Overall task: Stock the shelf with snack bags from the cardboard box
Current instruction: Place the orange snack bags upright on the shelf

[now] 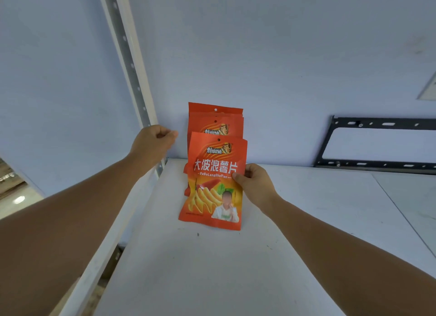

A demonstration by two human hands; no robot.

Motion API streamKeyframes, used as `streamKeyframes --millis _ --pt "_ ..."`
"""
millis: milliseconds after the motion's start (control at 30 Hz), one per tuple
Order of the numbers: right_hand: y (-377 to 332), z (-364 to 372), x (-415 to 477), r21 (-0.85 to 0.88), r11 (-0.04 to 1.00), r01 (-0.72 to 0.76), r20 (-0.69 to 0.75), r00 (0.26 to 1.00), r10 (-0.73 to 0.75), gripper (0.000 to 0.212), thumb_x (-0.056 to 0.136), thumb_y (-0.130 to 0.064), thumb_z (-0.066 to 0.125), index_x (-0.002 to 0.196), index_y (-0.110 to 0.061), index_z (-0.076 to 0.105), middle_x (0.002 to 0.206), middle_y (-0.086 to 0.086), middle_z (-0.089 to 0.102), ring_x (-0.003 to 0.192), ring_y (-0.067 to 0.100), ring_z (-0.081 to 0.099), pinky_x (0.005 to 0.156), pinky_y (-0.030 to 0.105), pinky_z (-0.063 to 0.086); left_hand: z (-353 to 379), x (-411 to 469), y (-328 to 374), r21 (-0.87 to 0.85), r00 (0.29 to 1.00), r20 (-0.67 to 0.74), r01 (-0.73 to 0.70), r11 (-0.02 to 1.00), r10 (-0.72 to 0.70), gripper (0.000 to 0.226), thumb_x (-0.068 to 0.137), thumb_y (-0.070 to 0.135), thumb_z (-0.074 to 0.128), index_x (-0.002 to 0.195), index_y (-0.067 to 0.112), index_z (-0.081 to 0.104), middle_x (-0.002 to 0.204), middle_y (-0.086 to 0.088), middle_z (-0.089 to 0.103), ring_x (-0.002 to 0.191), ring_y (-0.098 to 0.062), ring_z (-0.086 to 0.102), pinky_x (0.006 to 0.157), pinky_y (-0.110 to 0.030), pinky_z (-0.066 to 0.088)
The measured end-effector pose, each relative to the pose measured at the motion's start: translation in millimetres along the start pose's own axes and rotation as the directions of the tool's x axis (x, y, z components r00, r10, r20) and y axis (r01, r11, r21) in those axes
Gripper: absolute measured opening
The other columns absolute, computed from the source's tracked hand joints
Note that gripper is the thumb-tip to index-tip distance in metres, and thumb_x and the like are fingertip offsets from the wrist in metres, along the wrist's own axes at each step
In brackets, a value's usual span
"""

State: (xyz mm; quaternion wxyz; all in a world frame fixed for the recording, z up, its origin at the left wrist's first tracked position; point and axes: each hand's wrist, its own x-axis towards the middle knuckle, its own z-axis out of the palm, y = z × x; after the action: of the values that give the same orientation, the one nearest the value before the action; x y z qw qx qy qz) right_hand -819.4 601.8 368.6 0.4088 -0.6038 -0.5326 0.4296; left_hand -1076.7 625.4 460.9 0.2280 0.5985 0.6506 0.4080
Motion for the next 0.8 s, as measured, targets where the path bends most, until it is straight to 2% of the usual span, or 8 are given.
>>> streamKeyframes --millis 100,200,300,400,500,567,700,800 --pt "0 -5 1 -0.055 0.998 -0.017 -0.004 1.000 0.017 0.006 0.098 -0.027 0.063 0.098 -0.021 0.064 0.100 -0.005 0.074 0.089 0.015 0.072 0.083 0.039 0.061 -2 -6 11 0.002 0.999 -0.003 -0.040 0.999 0.040 0.025 0.097 0.034 0.059 0.094 0.012 0.070 0.082 -0.001 0.068 0.075 -0.013 0.061 0.067 -0.024 0.045" --pt "-4 -10 1 -0.104 0.994 -0.031 0.005 0.999 0.031 0.008 0.098 -0.018 0.061 0.091 -0.017 0.064 0.097 0.004 0.074 0.089 0.026 0.073 0.083 0.047 0.061 1 -15 21 0.046 0.996 0.030 -0.091 0.995 0.090 0.024 0.097 0.035 0.060 0.095 0.012 0.069 0.084 -0.002 0.068 0.080 -0.016 0.062 0.070 -0.026 0.046" --pt "-8 -14 0 -0.133 0.990 -0.054 0.008 0.998 0.055 0.008 0.096 -0.021 0.064 0.095 -0.014 0.068 0.095 0.005 0.075 0.089 0.030 0.073 0.082 0.046 0.061 3 -21 24 0.081 0.992 0.048 -0.123 0.989 0.119 0.025 0.096 0.038 0.061 0.094 0.013 0.068 0.079 0.002 0.066 0.078 -0.015 0.062 0.065 -0.023 0.045" --pt "-8 -20 -3 -0.161 0.985 -0.064 -0.021 0.998 0.062 0.020 0.094 -0.031 0.068 0.103 -0.013 0.068 0.098 0.002 0.073 0.092 0.025 0.071 0.086 0.044 0.060 2 -26 31 0.081 0.985 0.069 -0.165 0.983 0.159 0.025 0.096 0.039 0.061 0.095 0.014 0.067 0.080 0.005 0.066 0.078 -0.012 0.062 0.064 -0.021 0.045" --pt "-11 -33 -11 -0.277 0.960 -0.033 -0.095 0.995 0.007 0.033 0.093 -0.038 0.068 0.115 -0.015 0.061 0.102 -0.003 0.065 0.095 0.018 0.063 0.080 0.032 0.051 9 -32 46 0.033 0.967 0.120 -0.229 0.973 0.224 0.022 0.095 0.037 0.062 0.095 0.016 0.067 0.084 0.006 0.067 0.079 -0.009 0.063 0.065 -0.020 0.046" --pt "-15 -50 -19 -0.328 0.945 -0.017 -0.112 0.993 -0.021 0.035 0.094 -0.039 0.067 0.119 -0.016 0.059 0.102 -0.004 0.062 0.093 0.016 0.060 0.077 0.028 0.046 20 -37 59 0.035 0.934 0.195 -0.311 0.950 0.299 0.016 0.093 0.035 0.066 0.095 0.019 0.070 0.086 0.007 0.069 0.080 -0.007 0.064 0.068 -0.021 0.049" --pt "-18 -91 -38 -0.317 0.948 0.003 -0.112 0.993 -0.041 0.024 0.094 -0.036 0.067 0.110 -0.018 0.064 0.098 -0.004 0.068 0.076 0.012 0.062 0.063 0.024 0.046 51 -46 84 0.001 0.846 0.372 -0.412 0.911 0.383 0.006 0.090 0.030 0.070 0.093 0.025 0.073 0.086 0.012 0.071 0.077 0.001 0.065 0.073 -0.019 0.052" --pt "-15 -126 -62 -0.356 0.935 0.004 -0.164 0.984 -0.067 0.017 0.094 -0.035 0.066 0.105 -0.022 0.068 0.095 -0.010 0.067 0.081 0.012 0.064 0.064 0.022 0.045 82 -56 107 -0.023 0.779 0.473 -0.457 0.889 0.412 0.005 0.089 0.027 0.072 0.092 0.025 0.074 0.084 0.012 0.071 0.071 0.004 0.062 0.073 -0.021 0.054"
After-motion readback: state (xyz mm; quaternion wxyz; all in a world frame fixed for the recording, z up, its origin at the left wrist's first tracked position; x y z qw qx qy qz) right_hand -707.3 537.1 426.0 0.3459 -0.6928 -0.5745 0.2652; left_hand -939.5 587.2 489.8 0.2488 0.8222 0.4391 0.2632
